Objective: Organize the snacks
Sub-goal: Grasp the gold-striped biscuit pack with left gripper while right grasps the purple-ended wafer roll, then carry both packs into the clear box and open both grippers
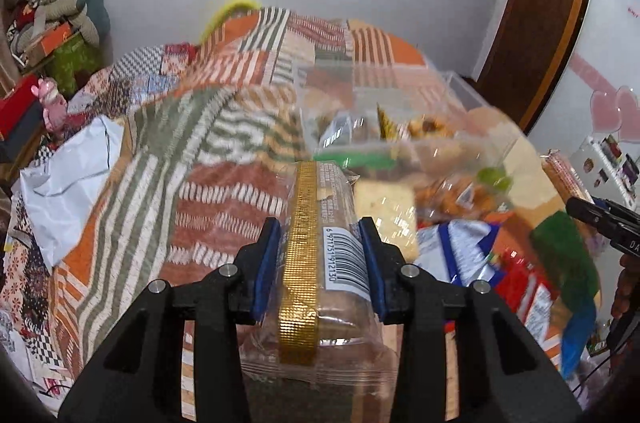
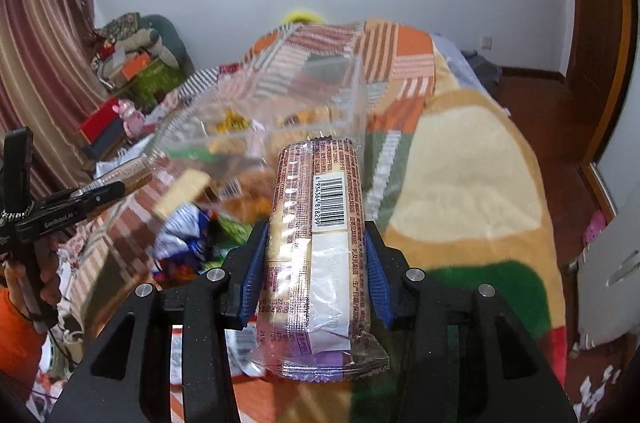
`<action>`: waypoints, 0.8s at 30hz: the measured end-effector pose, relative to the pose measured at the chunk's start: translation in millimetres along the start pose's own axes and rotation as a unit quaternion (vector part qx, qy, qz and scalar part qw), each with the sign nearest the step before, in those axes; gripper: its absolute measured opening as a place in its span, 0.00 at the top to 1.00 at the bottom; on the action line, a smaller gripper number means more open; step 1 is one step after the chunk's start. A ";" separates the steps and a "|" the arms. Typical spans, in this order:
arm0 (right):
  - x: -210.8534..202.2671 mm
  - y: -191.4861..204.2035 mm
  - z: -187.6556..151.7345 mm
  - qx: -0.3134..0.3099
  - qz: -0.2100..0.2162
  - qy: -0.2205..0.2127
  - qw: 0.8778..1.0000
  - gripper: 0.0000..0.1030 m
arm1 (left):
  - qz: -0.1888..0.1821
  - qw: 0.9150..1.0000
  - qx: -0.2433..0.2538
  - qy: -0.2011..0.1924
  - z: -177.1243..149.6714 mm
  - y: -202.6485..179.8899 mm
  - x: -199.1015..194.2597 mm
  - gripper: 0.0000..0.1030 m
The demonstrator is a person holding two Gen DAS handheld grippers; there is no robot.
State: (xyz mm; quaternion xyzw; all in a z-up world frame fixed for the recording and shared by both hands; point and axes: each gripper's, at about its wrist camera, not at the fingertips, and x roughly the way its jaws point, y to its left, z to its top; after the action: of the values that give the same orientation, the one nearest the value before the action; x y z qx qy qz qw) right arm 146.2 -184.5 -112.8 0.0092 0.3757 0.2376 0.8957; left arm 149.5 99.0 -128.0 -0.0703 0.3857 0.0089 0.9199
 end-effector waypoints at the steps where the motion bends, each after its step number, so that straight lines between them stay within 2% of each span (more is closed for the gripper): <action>1: -0.6 1.7 2.6 -0.002 0.001 -0.005 1.000 0.59 | -0.003 1.000 0.000 -0.007 4.8 -1.5 -4.4 0.62; 10: 1.7 15.7 32.5 -0.011 0.013 -0.045 0.999 0.59 | -0.013 0.999 0.009 -0.046 41.9 -12.4 -14.4 0.62; 15: 11.8 24.4 51.3 -0.012 0.027 -0.058 0.998 0.59 | 0.000 0.998 0.020 -0.063 59.4 -20.9 -5.7 0.62; 24: 50.1 41.8 75.9 -0.012 0.042 -0.053 0.998 0.59 | -0.008 0.999 0.009 -0.041 72.4 -23.6 34.4 0.62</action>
State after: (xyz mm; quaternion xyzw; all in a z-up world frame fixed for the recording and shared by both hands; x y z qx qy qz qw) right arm 210.5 -113.5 -83.7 0.0274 0.3243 0.2789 0.9035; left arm 226.7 84.1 -99.4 -0.0647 0.3470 0.0007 0.9356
